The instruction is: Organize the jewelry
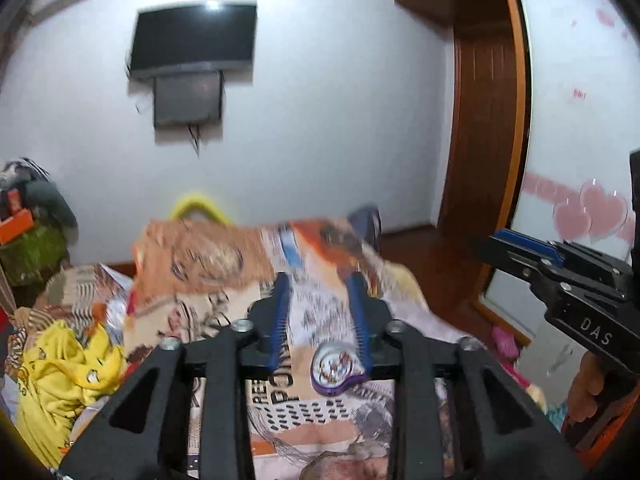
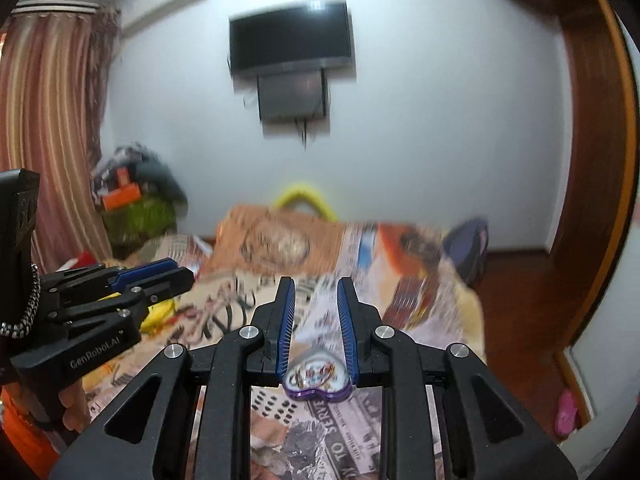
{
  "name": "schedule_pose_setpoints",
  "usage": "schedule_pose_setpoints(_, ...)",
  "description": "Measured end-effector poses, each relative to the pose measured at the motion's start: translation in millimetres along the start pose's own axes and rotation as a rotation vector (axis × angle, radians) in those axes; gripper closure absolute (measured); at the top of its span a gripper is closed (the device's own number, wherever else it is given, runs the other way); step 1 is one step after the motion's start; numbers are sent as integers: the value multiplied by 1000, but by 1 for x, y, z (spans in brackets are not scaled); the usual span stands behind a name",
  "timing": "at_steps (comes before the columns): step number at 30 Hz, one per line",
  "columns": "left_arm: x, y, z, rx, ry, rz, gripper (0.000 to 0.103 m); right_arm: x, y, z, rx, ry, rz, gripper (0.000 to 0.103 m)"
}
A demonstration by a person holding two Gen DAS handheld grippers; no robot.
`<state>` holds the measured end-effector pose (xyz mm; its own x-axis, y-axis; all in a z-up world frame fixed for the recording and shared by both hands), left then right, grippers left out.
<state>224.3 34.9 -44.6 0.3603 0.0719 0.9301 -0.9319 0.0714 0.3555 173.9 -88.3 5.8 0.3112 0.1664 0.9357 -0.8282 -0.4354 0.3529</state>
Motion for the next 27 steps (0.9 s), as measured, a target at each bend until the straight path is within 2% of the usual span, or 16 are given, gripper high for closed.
schedule_pose_setpoints(2, 9, 27, 2, 13, 0, 72, 64, 9, 24, -4, -20, 15, 62, 77)
schedule_pose_setpoints(3, 12, 36, 2, 19, -2, 95, 61, 11, 32, -4, -28, 17, 84, 71)
schedule_pose_setpoints(6, 19, 66, 3, 63, -16, 178, 39, 19, 59, -9, -46, 12, 156, 58)
schedule_pose_setpoints(8, 20, 83, 4, 82, -20, 217, 31, 21, 69, -11, -58, 4, 186, 45)
schedule_pose_setpoints(10, 20, 94, 6, 93, -23, 235, 13, 22, 75, -13, -73, -1, 217, 26)
schedule_pose_setpoints(12, 19, 103, 6, 108, -19, 255, 6, 23, 83, -15, -106, -1, 248, 17)
schedule_pose_setpoints(14, 18, 107, 6, 116, -16, 266, 4, 24, 89, -19, -137, 5, 266, 12)
schedule_pose_setpoints(16, 17, 111, 7, 118, -10, 269, 2, 23, 89, -21, -159, 7, 270, 2)
schedule_pose_setpoints(21, 14, 119, 12, 120, -10, 269, 2, 21, 88, -20, -196, -8, 253, 0)
schedule_pose_setpoints(27, 11, 124, 14, 124, -9, 270, 1, 11, 102, -17, -200, -9, 243, 0)
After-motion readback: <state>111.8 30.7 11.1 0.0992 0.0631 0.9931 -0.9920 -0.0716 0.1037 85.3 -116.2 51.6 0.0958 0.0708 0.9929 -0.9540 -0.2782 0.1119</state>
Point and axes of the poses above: each gripper's, at about its wrist camera, not at the fingertips, and y roughly against the way its jaws point, z to its right, x to its top, the point moved 8 cm from there along -y, roughly the way its jaws point, and after that the axes turned 3 degrees about y, right-handed, at the moved point
